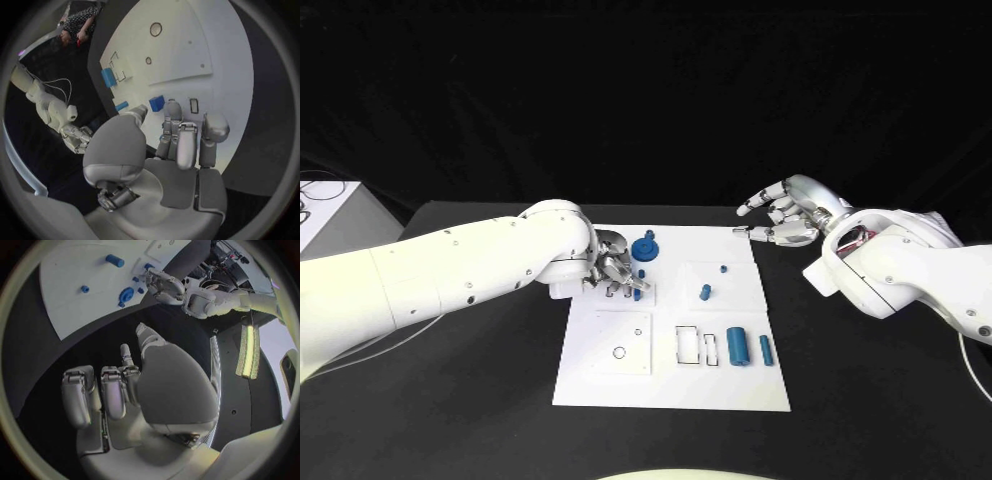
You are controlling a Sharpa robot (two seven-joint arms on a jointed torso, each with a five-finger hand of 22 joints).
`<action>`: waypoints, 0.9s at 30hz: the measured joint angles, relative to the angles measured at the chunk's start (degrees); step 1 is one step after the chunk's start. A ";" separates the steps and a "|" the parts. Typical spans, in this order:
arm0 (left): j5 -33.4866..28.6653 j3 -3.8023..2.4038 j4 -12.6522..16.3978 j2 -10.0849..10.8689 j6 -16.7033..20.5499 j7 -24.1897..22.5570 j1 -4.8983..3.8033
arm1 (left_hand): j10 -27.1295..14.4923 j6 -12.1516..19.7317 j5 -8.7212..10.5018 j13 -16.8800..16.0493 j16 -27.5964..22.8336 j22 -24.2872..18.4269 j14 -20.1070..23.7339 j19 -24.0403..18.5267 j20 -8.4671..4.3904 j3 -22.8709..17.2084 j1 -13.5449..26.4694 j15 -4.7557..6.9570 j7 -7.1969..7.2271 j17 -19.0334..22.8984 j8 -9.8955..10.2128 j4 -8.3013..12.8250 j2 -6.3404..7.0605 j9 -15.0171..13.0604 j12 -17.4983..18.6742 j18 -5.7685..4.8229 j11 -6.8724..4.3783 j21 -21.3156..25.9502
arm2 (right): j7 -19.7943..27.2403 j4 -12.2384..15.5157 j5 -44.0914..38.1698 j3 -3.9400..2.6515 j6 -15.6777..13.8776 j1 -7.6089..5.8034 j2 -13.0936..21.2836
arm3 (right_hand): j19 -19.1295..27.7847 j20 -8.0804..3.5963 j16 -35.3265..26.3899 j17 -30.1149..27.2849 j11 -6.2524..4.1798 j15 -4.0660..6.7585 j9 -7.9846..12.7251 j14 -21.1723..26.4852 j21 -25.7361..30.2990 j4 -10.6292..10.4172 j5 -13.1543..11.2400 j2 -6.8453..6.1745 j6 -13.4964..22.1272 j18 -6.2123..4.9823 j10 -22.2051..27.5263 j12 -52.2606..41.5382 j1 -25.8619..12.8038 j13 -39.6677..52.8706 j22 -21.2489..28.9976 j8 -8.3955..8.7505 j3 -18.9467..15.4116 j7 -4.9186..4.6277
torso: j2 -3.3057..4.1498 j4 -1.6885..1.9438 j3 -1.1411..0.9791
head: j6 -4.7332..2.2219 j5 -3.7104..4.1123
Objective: Assemble the parts on the task board
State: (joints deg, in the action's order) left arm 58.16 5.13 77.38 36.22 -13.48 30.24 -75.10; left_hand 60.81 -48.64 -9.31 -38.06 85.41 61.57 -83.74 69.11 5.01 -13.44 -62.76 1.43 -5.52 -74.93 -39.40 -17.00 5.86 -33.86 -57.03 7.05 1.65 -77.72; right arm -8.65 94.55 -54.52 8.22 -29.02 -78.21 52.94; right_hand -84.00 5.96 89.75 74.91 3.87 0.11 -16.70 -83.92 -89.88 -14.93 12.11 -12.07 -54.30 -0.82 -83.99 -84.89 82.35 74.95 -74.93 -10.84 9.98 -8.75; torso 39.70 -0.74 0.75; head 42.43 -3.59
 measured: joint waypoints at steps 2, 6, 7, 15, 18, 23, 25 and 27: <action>-0.16 0.08 -0.07 -0.11 -0.14 0.01 0.00 | 0.00 0.00 0.00 -0.05 0.13 0.10 0.00 0.00 0.00 0.00 -0.60 0.00 0.00 0.00 0.00 0.00 -0.10 -0.21 -0.06 0.00 0.00 0.00 | -0.05 -0.01 0.01 0.00 0.07 0.00 -0.05 | 0.00 0.00 0.00 0.00 0.00 0.00 0.00 0.00 0.00 0.00 0.00 0.00 0.00 -0.01 0.00 0.00 0.00 0.00 0.00 0.00 0.00 0.00 | 0.01 0.00 0.00 | 0.08 0.00; -0.39 0.30 -0.22 -0.23 -0.32 0.02 0.00 | 0.00 0.00 0.00 -0.10 0.13 0.17 0.00 0.00 0.00 -0.02 -0.91 0.00 0.00 0.00 0.00 0.02 -0.39 -0.44 -0.06 0.00 0.00 0.00 | -0.12 -0.04 0.01 0.00 0.18 0.00 -0.08 | 0.00 0.00 0.00 0.00 0.00 0.00 0.00 0.00 0.00 0.00 0.00 0.00 0.00 0.00 0.00 0.00 0.00 0.00 0.00 0.00 0.00 0.00 | 0.03 -0.03 0.00 | 0.15 0.00; -0.44 0.34 -0.26 -0.25 -0.35 0.02 0.00 | 0.00 0.00 0.00 -0.10 0.13 0.17 0.00 0.00 0.00 -0.18 -1.16 0.00 0.00 0.00 0.00 0.17 -0.64 -0.48 -0.06 0.00 0.00 0.00 | -0.14 -0.05 0.01 0.00 0.20 0.00 -0.09 | 0.00 0.00 0.00 0.00 0.00 0.00 0.00 0.00 0.00 0.00 0.00 0.00 0.00 0.00 0.00 0.00 0.00 0.00 0.01 0.00 0.00 0.00 | 0.03 -0.04 0.00 | 0.18 0.01; -0.81 0.48 -0.41 -0.33 -0.38 0.04 0.00 | -0.21 0.21 0.00 -0.28 0.13 0.26 0.00 0.00 0.00 -1.05 -2.42 0.00 0.21 0.01 0.00 0.24 -1.90 -1.07 -0.37 0.01 -0.21 -0.22 | -0.30 -0.14 0.02 0.00 0.34 0.00 -0.12 | 0.00 0.00 0.00 0.00 0.00 0.00 0.00 0.00 0.00 -0.13 0.00 0.00 0.00 -0.01 0.00 0.00 0.00 -0.01 0.01 0.00 0.13 0.00 | 0.04 -0.06 -0.03 | 0.32 0.08; -1.01 0.49 -0.42 -0.36 -0.38 0.04 0.00 | -0.21 0.21 0.00 -0.44 0.13 0.40 0.00 0.00 0.00 -1.87 -3.72 0.00 0.21 0.01 0.00 0.25 -2.36 -1.41 -0.37 0.01 -0.21 -0.22 | -0.38 -0.16 0.02 0.00 0.41 0.00 -0.14 | 0.00 0.00 0.00 0.00 0.00 0.00 0.00 0.00 0.00 -0.16 0.00 0.00 0.00 0.00 0.00 0.00 0.00 -0.01 0.01 0.00 0.16 0.00 | 0.04 -0.06 -0.06 | 0.36 0.10; -1.39 0.50 -0.49 -0.49 -0.38 0.04 -0.02 | -0.21 0.41 0.00 -0.70 0.36 0.51 0.00 0.00 0.00 -3.07 -5.25 0.00 0.42 0.01 0.00 0.18 -2.60 -1.88 -0.65 0.00 -0.21 -0.44 | -0.51 -0.21 0.01 0.00 0.54 0.00 -0.19 | 0.00 0.00 0.00 -0.01 0.00 0.00 0.01 0.00 0.00 -0.16 0.00 0.00 0.00 -0.01 0.00 0.00 0.00 -0.02 0.02 0.00 0.16 0.00 | 0.04 -0.07 -0.08 | 0.43 0.13; -1.62 0.50 -0.57 -0.54 -0.37 0.04 -0.02 | -0.21 0.41 0.00 -0.77 0.36 0.56 0.00 0.00 0.00 -4.35 -6.40 0.00 0.42 0.01 0.00 0.19 -3.08 -2.17 -0.65 0.00 -0.21 -0.44 | -0.54 -0.22 0.01 0.00 0.57 0.00 -0.19 | 0.00 0.00 0.00 0.00 0.00 0.00 0.01 0.00 0.00 -0.16 0.00 0.00 0.00 -0.01 0.00 0.22 0.00 -0.02 0.02 0.00 0.16 0.00 | 0.04 -0.07 -0.08 | 0.49 0.13; -1.89 0.50 -0.65 -0.56 -0.35 0.03 -0.04 | -0.21 0.47 0.02 -0.77 0.36 0.61 -0.15 0.00 0.00 -5.53 -7.40 0.15 0.36 0.01 0.00 0.22 -2.98 -2.54 -0.65 0.00 -0.21 -0.44 | -0.59 -0.24 0.01 0.00 0.62 0.00 -0.19 | 0.00 0.00 0.00 -0.01 0.00 0.00 0.00 0.00 0.00 -0.16 0.00 0.00 0.00 -0.01 0.00 0.27 0.00 -0.02 0.02 0.00 0.16 0.00 | 0.04 -0.07 -0.08 | 0.53 0.13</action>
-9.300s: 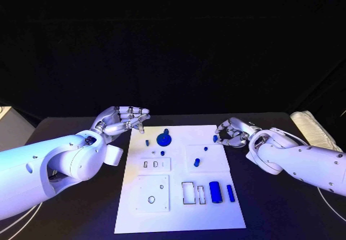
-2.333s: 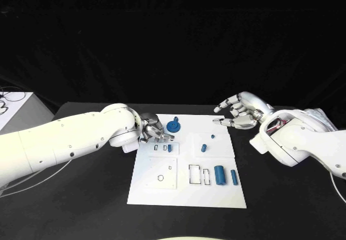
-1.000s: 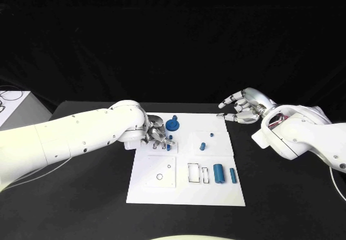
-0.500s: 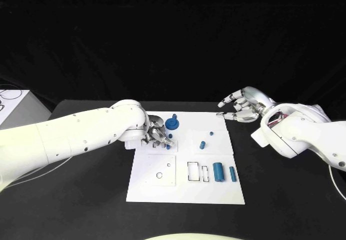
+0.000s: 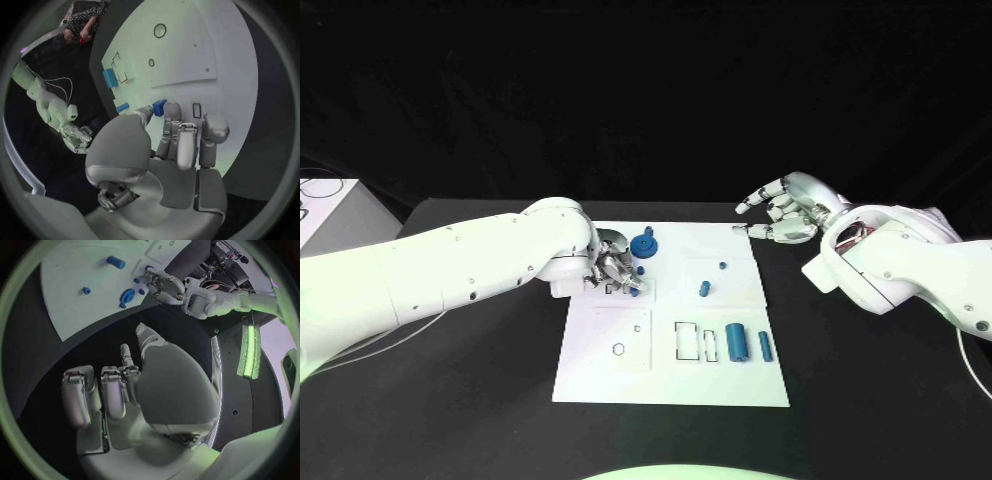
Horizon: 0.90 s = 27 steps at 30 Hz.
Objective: Assemble the parts on the task board
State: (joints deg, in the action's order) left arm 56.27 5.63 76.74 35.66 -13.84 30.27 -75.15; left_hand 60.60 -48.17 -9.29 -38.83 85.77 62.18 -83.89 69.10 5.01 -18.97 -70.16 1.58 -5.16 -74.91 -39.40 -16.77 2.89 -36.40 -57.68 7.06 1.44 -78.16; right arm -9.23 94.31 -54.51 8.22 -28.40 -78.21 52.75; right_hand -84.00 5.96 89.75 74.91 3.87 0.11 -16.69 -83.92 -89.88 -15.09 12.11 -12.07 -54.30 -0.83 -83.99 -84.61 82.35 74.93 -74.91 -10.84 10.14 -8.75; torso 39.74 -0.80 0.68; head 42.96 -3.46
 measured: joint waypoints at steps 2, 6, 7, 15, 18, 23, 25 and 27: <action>-0.26 0.00 -0.05 0.00 0.03 -0.01 -0.03 | -0.11 0.15 0.01 0.00 0.00 0.00 -0.06 0.00 0.00 -1.46 -0.78 0.06 -0.15 0.00 0.00 0.00 0.24 -0.35 0.00 0.00 -0.11 0.00 | -0.03 -0.01 0.00 0.00 0.04 0.00 0.00 | 0.00 0.00 0.00 0.00 0.00 0.00 0.00 0.00 0.00 0.00 0.00 0.00 0.00 0.00 0.00 0.00 0.00 0.00 0.00 0.00 0.00 0.00 | 0.00 0.00 0.00 | 0.01 0.00; -0.91 -0.03 -0.10 0.01 0.16 -0.05 -0.09 | -0.32 0.53 0.13 -0.05 0.22 0.09 -0.06 0.00 0.00 -6.79 -2.99 0.05 -0.02 0.00 0.29 0.09 1.23 -1.02 -0.19 0.00 -0.09 0.00 | -0.10 -0.05 -0.01 0.00 0.18 0.00 0.00 | 0.00 0.00 0.00 0.00 0.00 0.00 0.00 0.00 0.00 0.00 0.00 0.00 0.00 0.00 0.00 0.00 0.00 0.00 0.00 0.00 0.00 0.00 | -0.01 0.00 -0.01 | 0.09 -0.03; -1.12 -0.01 -0.10 0.05 0.23 -0.05 -0.09 | -0.32 0.77 0.11 -0.14 0.22 0.10 -0.05 0.00 0.00 -7.76 -3.47 0.06 0.03 0.00 0.29 0.14 1.47 -1.24 -0.22 0.00 -0.09 0.00 | -0.12 -0.08 -0.02 0.00 0.23 0.00 0.00 | 0.00 0.00 0.00 0.00 0.00 0.00 0.00 0.00 0.00 0.00 0.00 0.00 0.00 0.00 0.00 0.00 0.00 0.00 0.01 0.00 0.00 0.00 | -0.01 0.00 -0.01 | 0.10 -0.03; -2.95 0.09 0.53 1.03 1.71 -0.05 -0.02 | 1.01 1.59 0.10 -1.85 0.66 0.55 -0.25 0.42 -0.41 -16.86 -4.62 0.25 0.05 0.00 -1.61 -2.14 4.98 -1.24 -1.64 0.00 -0.08 -0.49 | -0.25 -0.21 -0.03 0.00 0.62 0.00 -0.01 | 0.00 0.00 0.00 0.00 0.00 0.00 0.00 0.00 0.00 0.00 0.00 0.00 0.00 0.00 0.00 0.00 0.00 -0.01 0.01 0.00 0.00 0.00 | -0.07 0.00 0.04 | 0.07 -0.03; -3.77 -0.02 1.23 1.79 2.66 -0.07 -0.02 | 2.31 1.35 0.11 -2.95 1.18 0.72 -0.04 0.61 -0.61 -19.91 -2.92 0.47 0.27 0.00 -2.89 -1.61 6.68 -1.24 -2.52 -0.06 -0.23 -0.49 | -0.30 -0.21 -0.04 0.00 0.79 0.00 -0.01 | 0.00 0.00 0.00 0.00 0.00 0.00 0.00 0.00 0.00 0.00 0.00 0.00 0.00 0.00 0.00 0.00 0.00 -0.01 0.01 0.00 0.00 0.00 | -0.07 0.03 0.04 | 0.04 -0.03; -4.87 -0.39 2.58 3.08 4.13 -0.09 -0.02 | 4.41 0.76 -0.57 -4.77 1.78 1.29 -0.12 0.96 -0.96 -22.26 0.15 0.81 0.85 0.00 -3.22 -0.42 8.34 -3.93 -3.93 -0.90 -0.99 -0.88 | -0.35 -0.21 -0.04 0.00 1.01 0.00 0.00 | 0.00 0.00 0.00 0.00 0.00 0.00 0.01 0.00 0.00 0.00 0.00 0.00 0.00 0.00 0.00 0.00 0.00 -0.01 0.01 0.00 0.00 0.00 | -0.07 0.10 0.04 | 0.08 0.00; -5.22 -0.47 3.07 3.53 4.71 -0.09 -0.04 | 5.70 0.17 -1.53 -5.63 1.99 1.54 -0.14 1.28 -1.28 -23.09 1.54 0.98 0.99 0.00 -3.53 0.09 8.94 -5.82 -4.67 -0.91 -1.41 -1.20 | -0.36 -0.21 -0.04 0.00 1.04 0.00 0.04 | 0.00 0.00 0.00 0.00 0.00 0.00 0.01 0.00 0.00 0.00 0.00 0.00 0.00 0.00 0.00 0.00 0.00 -0.01 0.01 0.00 0.00 0.00 | -0.07 0.13 0.04 | 0.08 0.00; -5.45 -0.52 3.41 3.82 5.23 -0.09 -0.04 | 6.63 -0.45 -3.92 -6.47 2.43 2.18 -0.15 1.79 -1.76 -23.82 2.99 1.40 1.34 0.00 -3.73 0.82 9.84 -5.82 -5.27 -0.91 -1.65 -1.57 | -0.36 -0.23 -0.04 0.01 1.05 0.00 0.05 | 0.00 0.00 0.00 0.00 0.00 0.00 0.00 0.00 0.00 0.00 0.00 0.00 0.00 0.00 0.00 0.00 0.00 -0.01 -0.03 0.00 0.00 0.00 | -0.07 0.15 0.01 | 0.10 -0.09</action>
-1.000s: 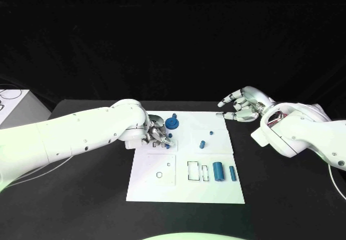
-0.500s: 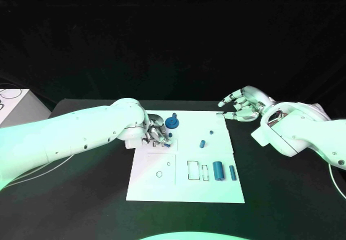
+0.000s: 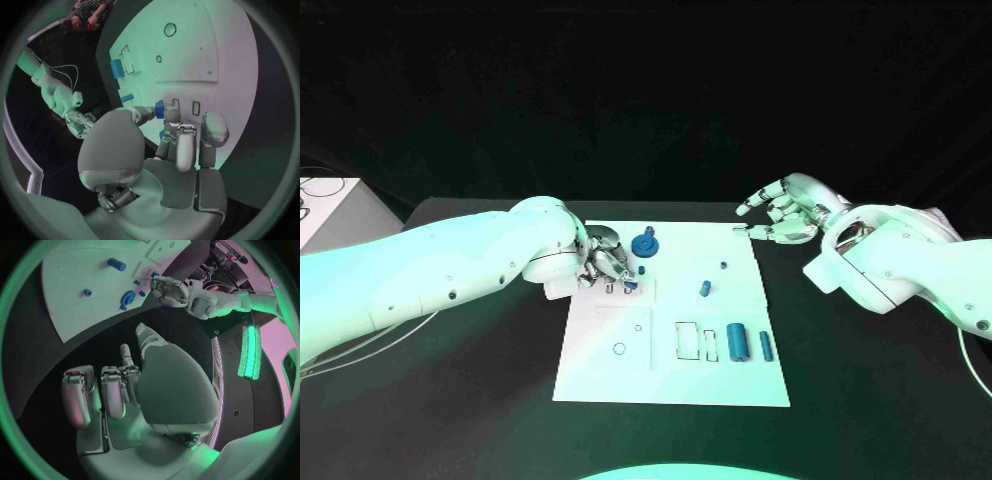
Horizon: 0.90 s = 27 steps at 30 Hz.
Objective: Assemble the parts on the task board
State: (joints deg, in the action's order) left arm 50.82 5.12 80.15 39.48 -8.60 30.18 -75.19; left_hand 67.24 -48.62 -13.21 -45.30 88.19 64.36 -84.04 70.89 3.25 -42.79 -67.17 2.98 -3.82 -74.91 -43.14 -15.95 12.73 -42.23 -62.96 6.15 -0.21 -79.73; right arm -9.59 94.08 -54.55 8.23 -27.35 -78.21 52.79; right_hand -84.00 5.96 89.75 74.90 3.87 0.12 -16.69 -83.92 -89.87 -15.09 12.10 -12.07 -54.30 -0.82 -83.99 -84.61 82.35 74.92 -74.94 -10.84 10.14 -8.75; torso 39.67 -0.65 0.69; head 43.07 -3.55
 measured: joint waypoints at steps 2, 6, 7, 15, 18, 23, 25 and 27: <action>-0.09 -0.03 0.35 0.24 0.56 0.00 -0.01 | 0.98 -0.71 -2.08 -0.53 0.13 0.83 0.21 0.78 -0.19 -0.01 1.17 0.21 0.37 0.00 -0.14 0.01 0.58 -0.08 -0.33 0.01 -0.37 -0.42 | 0.00 -0.08 0.00 0.00 0.02 0.00 0.00 | 0.00 0.00 0.00 0.00 0.00 0.00 0.00 0.00 0.00 0.00 0.00 0.00 0.00 0.00 0.00 0.00 0.00 0.00 -0.01 0.00 0.00 0.00 | 0.01 0.00 0.00 | 0.05 -0.11; 0.20 -0.04 0.85 0.48 1.38 0.00 -0.02 | 2.43 -1.51 -5.11 -1.60 0.57 2.31 0.10 2.11 -0.69 -1.61 2.66 0.71 0.73 0.00 -0.15 2.16 1.17 -2.58 -1.11 0.01 -0.80 -1.10 | 0.00 -0.27 0.00 0.00 0.06 0.00 -0.03 | 0.00 0.00 0.00 0.00 0.00 0.00 0.00 0.00 0.00 0.00 0.00 0.00 0.00 0.00 0.00 0.00 0.00 0.00 -0.01 0.00 0.00 0.00 | 0.04 -0.01 -0.03 | 0.17 -0.26; 0.55 0.04 0.96 0.50 1.62 0.01 -0.03 | 2.65 -1.75 -5.82 -1.76 0.79 2.66 0.08 2.45 -0.79 -1.55 3.18 0.73 0.77 0.00 -0.15 2.22 1.27 -2.58 -1.11 0.01 -0.97 -1.29 | 0.00 -0.33 0.00 0.00 0.09 0.00 -0.05 | 0.00 0.00 0.00 0.00 0.00 0.00 0.00 0.00 0.00 0.00 0.00 0.00 0.00 0.00 0.00 0.00 0.00 0.00 -0.01 0.00 0.00 0.00 | 0.05 -0.01 -0.04 | 0.21 -0.30; 4.81 0.62 0.90 -0.04 2.83 0.14 -0.03 | 3.75 -2.62 -9.70 -1.41 1.22 4.23 -0.01 3.64 -1.21 -1.24 4.79 1.43 1.09 0.00 -0.45 2.53 1.61 -3.65 -1.33 -0.92 -1.49 -1.76 | 0.00 -0.54 0.00 0.01 0.26 0.03 -0.11 | 0.00 0.00 0.00 0.00 0.00 0.00 0.00 0.00 0.00 0.00 0.00 0.00 0.00 0.00 0.00 0.00 0.00 0.00 0.00 0.00 0.00 0.00 | 0.08 -0.05 -0.09 | 0.55 -0.67; 6.64 0.85 0.80 -0.34 3.33 0.20 -0.02 | 3.87 -2.70 -9.94 -1.30 1.44 4.51 -0.01 3.84 -1.41 -1.24 4.93 1.43 1.17 0.00 -0.45 2.53 1.75 -4.97 -1.33 -0.92 -1.61 -1.98 | 0.00 -0.60 0.01 0.02 0.28 0.03 -0.11 | 0.00 0.00 0.00 0.00 0.00 0.00 0.00 0.00 0.00 0.00 0.00 0.00 0.00 0.00 0.00 0.00 0.00 -0.01 0.00 0.00 0.00 0.00 | 0.08 -0.08 -0.08 | 0.63 -0.76; 9.40 1.40 0.70 -0.47 4.11 0.35 -0.02 | 3.87 -2.71 -9.96 -1.30 1.44 4.69 -0.01 3.86 -1.43 -1.24 4.97 1.43 1.17 0.00 -0.45 2.53 1.80 -4.98 -1.33 -0.92 -1.61 -1.98 | 0.00 -0.72 0.02 0.02 0.32 0.04 -0.11 | 0.00 0.00 0.00 0.02 0.00 0.00 0.05 0.00 0.00 0.00 0.00 0.00 0.18 0.00 0.00 0.27 0.00 -0.01 0.00 0.00 0.00 -0.18 | 0.09 -0.15 -0.08 | 0.85 -1.08; 10.19 1.56 0.72 -0.47 4.28 0.39 -0.01 | 3.98 -2.72 -10.34 -1.30 1.44 4.71 -0.01 4.06 -1.62 -1.20 5.01 1.43 1.18 0.00 -0.45 2.58 1.84 -5.00 -1.33 -0.92 -1.72 -1.98 | 0.01 -0.77 0.03 0.02 0.32 0.04 -0.13 | 0.00 0.00 0.00 0.05 0.00 0.00 0.05 0.00 0.00 0.00 0.00 0.00 0.18 0.00 0.00 0.30 0.00 -0.01 0.00 0.00 0.00 -0.18 | 0.09 -0.18 -0.08 | 1.00 -1.29; 11.04 1.75 0.77 -0.51 4.45 0.43 0.00 | 4.27 -2.94 -10.55 -1.31 1.44 4.80 -0.01 4.06 -1.62 -1.08 5.08 1.43 1.40 0.00 -0.45 2.69 1.91 -5.01 -1.33 -0.92 -1.84 -1.98 | 0.02 -0.82 0.04 0.02 0.32 0.04 -0.13 | 0.00 0.00 -0.32 0.05 0.00 0.00 0.05 0.00 0.00 -0.11 0.00 0.00 0.31 0.00 0.00 0.74 0.00 -0.01 0.01 0.00 0.11 -0.06 | 0.09 -0.19 -0.07 | 1.07 -1.41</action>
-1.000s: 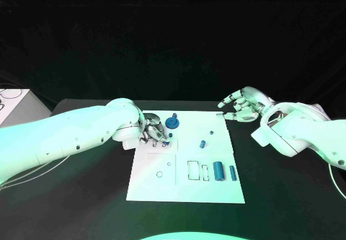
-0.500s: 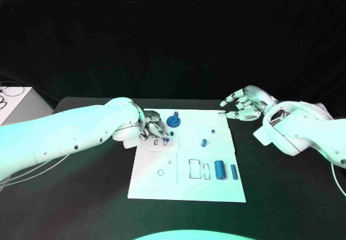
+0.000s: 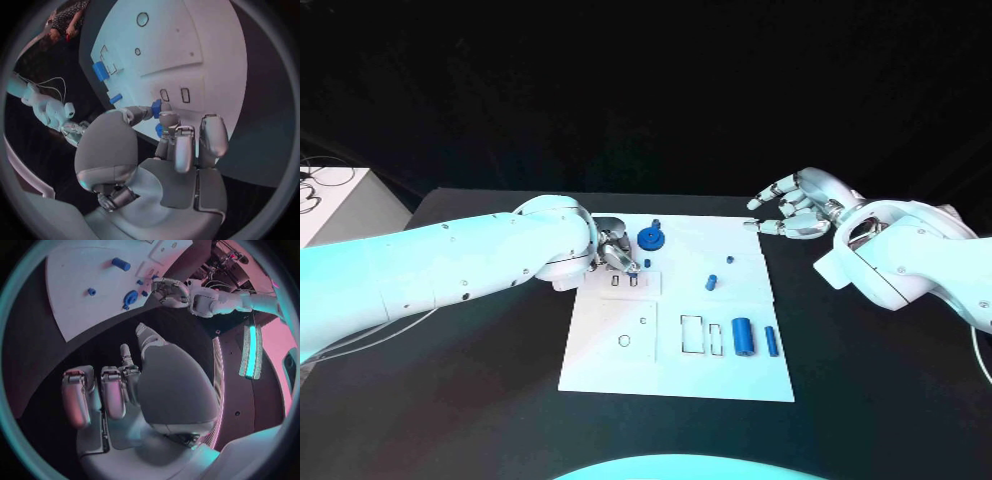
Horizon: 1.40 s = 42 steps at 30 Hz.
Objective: Assemble the parts on the task board
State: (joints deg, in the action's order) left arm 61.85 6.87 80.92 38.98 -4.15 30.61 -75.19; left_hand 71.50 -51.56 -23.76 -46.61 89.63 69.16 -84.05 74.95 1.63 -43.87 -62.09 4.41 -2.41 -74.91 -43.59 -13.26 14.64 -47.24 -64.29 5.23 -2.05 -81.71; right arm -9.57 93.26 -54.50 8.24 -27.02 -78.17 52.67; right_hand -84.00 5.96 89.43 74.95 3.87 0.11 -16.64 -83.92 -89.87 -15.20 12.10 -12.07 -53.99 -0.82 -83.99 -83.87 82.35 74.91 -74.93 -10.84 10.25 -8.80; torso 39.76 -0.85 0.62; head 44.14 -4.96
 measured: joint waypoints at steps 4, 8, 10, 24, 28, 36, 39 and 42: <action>1.24 0.40 0.00 -0.16 0.18 0.06 0.01 | 0.02 -0.28 -0.41 -0.08 0.00 0.11 0.20 0.21 0.21 0.00 0.15 0.20 -0.12 0.00 0.00 0.00 0.15 -0.01 0.00 0.00 0.00 -0.23 | 0.03 -0.11 0.26 0.00 -0.02 0.00 -0.04 | 0.00 0.00 -0.59 0.00 0.13 0.00 0.12 0.00 0.35 -0.22 0.00 0.00 0.35 0.00 0.73 1.97 0.00 0.00 0.00 0.00 0.16 -0.18 | 0.04 0.02 0.06 | 0.13 -0.03; 2.05 0.81 -0.06 -0.43 0.22 0.12 0.05 | 0.18 -0.41 -0.43 -0.16 0.00 0.10 0.20 0.21 0.21 0.00 0.38 0.20 -0.02 0.00 0.00 0.00 0.38 -0.03 0.00 0.00 0.00 -0.23 | 0.20 -0.25 1.04 0.00 -0.18 0.00 -0.14 | 0.00 0.00 -1.97 0.00 0.31 0.00 0.19 0.00 3.70 -0.69 0.21 0.00 1.06 0.00 6.48 9.43 0.00 -0.01 0.01 -0.27 0.35 -0.07 | 0.04 0.03 0.10 | 0.28 -0.08; 2.31 0.94 -0.09 -0.57 0.22 0.14 0.07 | 0.19 -0.42 -0.43 -0.16 0.00 0.10 0.20 0.20 0.21 0.00 0.40 0.20 -0.01 0.00 0.00 0.00 0.40 -0.04 0.00 0.01 0.00 -0.23 | 0.40 -0.31 1.59 0.01 -0.36 0.00 -0.19 | 0.00 0.00 -4.57 -0.01 0.29 0.00 0.19 0.00 8.94 -0.77 0.22 0.00 1.92 -1.02 9.72 14.23 0.00 -1.89 0.01 -0.71 0.44 -0.10 | 0.04 0.03 0.10 | 0.31 -0.09; 3.85 1.58 -0.32 -1.04 0.67 0.21 0.21 | 0.19 -0.52 -0.73 -0.07 0.00 0.27 0.21 0.42 -0.01 -0.02 0.94 0.20 0.08 0.00 -0.19 0.02 0.49 -2.11 0.00 0.01 0.01 -0.23 | 3.15 -0.59 7.28 0.02 -5.06 0.00 -0.21 | 14.17 -0.61 -35.63 -22.31 0.18 0.30 -0.11 8.14 57.82 -1.20 3.88 -1.00 4.16 -9.06 22.51 45.34 -0.37 -31.22 25.44 -4.03 4.45 0.10 | 0.07 0.06 0.11 | 0.47 0.20; 4.01 1.63 -0.24 -1.03 0.68 0.20 0.19 | 0.20 -0.60 -0.73 -0.08 0.00 0.26 0.21 0.41 0.00 -0.41 0.94 0.20 0.16 0.00 -0.19 0.40 0.49 -2.13 0.00 0.01 0.02 -0.23 | 3.41 -0.68 8.30 0.02 -6.17 0.00 -0.17 | 14.35 -0.61 -49.33 -30.29 0.36 -0.02 -0.17 11.10 65.45 -1.22 4.00 -1.60 4.64 -9.37 22.71 49.95 -0.53 -36.51 32.01 -4.88 5.97 -0.36 | 0.09 0.06 0.10 | 0.47 0.23; 4.06 1.70 -0.06 -0.99 0.44 0.20 0.18 | 0.21 -0.61 -0.73 0.06 -0.01 0.40 0.21 0.41 0.01 -0.41 0.93 0.20 0.18 0.00 -0.19 0.40 0.48 -2.14 0.01 0.01 0.03 -0.22 | 3.67 -0.94 10.04 0.02 -7.42 0.00 -0.13 | 12.90 0.85 -63.46 -35.36 1.24 -1.15 -0.09 10.94 75.36 -0.92 3.99 -2.30 5.46 -9.37 22.29 58.08 -0.89 -47.49 42.65 -5.55 8.20 -1.18 | 0.08 0.06 0.12 | 0.80 0.19; 4.02 1.72 0.16 -0.94 0.16 0.20 0.19 | 0.21 -0.62 -0.73 0.09 -0.01 0.44 0.21 0.40 0.00 -0.41 0.89 0.20 0.18 0.00 -0.19 0.40 0.44 -2.14 0.01 0.00 0.04 -0.22 | 3.76 -1.06 10.62 0.02 -7.69 0.00 -0.12 | 12.55 0.91 -65.40 -35.87 1.25 -1.34 -0.03 10.75 76.80 -0.92 3.99 -2.30 5.47 -9.37 22.29 58.94 -0.89 -49.36 44.46 -5.89 8.20 -1.19 | 0.07 0.08 0.13 | 0.90 0.18; 3.96 1.73 0.36 -0.83 -0.21 0.20 0.20 | 0.21 -0.62 -0.72 0.15 -0.01 0.44 0.21 0.40 0.01 -0.41 0.88 0.20 0.19 0.00 -0.19 0.40 0.43 -2.14 0.01 0.00 0.04 -0.22 | 3.84 -1.19 11.09 0.02 -7.83 0.00 -0.13 | 12.33 1.12 -67.38 -36.40 1.45 -1.34 0.10 10.75 78.21 -0.76 4.12 -2.52 5.74 -9.37 22.09 59.79 -1.11 -51.07 46.23 -5.94 8.36 -1.46 | 0.07 0.08 0.14 | 0.93 0.03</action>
State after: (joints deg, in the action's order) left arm 65.81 8.60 81.28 38.14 -4.36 30.81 -74.99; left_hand 71.72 -52.18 -24.48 -46.46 89.63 69.60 -83.84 75.35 1.64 -44.28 -61.21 4.61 -2.23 -74.90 -43.78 -12.86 15.06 -49.37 -64.28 5.24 -2.01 -81.94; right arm -5.73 92.07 -43.41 8.26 -34.85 -78.18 52.54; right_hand -71.68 7.08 22.05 38.55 5.32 -1.23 -16.54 -73.17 -11.67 -15.97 16.23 -14.59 -48.25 -10.19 -61.90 -24.08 81.23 23.84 -28.71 -16.78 18.61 -10.26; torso 39.83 -0.76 0.75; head 45.07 -4.93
